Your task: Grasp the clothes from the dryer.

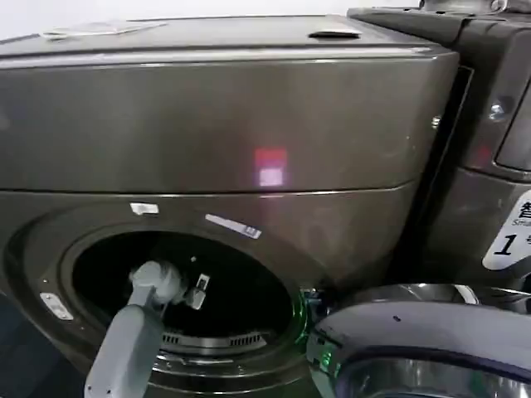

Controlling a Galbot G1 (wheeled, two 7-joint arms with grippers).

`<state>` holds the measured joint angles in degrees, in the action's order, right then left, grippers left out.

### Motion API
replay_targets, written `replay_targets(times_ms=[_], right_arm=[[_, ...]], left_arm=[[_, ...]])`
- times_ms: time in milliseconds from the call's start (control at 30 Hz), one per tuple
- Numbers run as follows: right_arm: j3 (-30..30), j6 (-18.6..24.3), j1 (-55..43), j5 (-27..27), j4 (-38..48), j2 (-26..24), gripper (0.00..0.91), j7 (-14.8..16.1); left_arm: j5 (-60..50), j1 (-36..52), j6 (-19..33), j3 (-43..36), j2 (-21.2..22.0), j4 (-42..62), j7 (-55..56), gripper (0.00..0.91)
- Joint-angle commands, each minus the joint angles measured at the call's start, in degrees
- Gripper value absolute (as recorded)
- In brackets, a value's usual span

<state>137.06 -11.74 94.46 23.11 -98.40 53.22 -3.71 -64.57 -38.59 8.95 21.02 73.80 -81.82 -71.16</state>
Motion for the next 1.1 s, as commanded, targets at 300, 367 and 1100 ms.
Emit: replay_targets(times_ms=[300, 367, 1100], right_arm=[[0.1, -2.7, 0.1, 0.2, -1.8, 0.6, 0.907, 0.0], [0.0, -0.7, 0.2, 1.0, -1.5, 0.8, 0.907, 0.5], [1.8, 1.3, 1.0, 1.1, 0.1, 2.3, 0.907, 0.7]], left_arm=[[19.5, 8.1, -30.4, -1.0, 7.5, 1.6, 46.7, 0.0], [21.9, 8.2, -32.5, -0.8, 8.6, 1.9, 52.4, 0.0], [52.9, 2.8, -37.9, 3.5, 17.0, -2.9, 82.0, 0.0]])
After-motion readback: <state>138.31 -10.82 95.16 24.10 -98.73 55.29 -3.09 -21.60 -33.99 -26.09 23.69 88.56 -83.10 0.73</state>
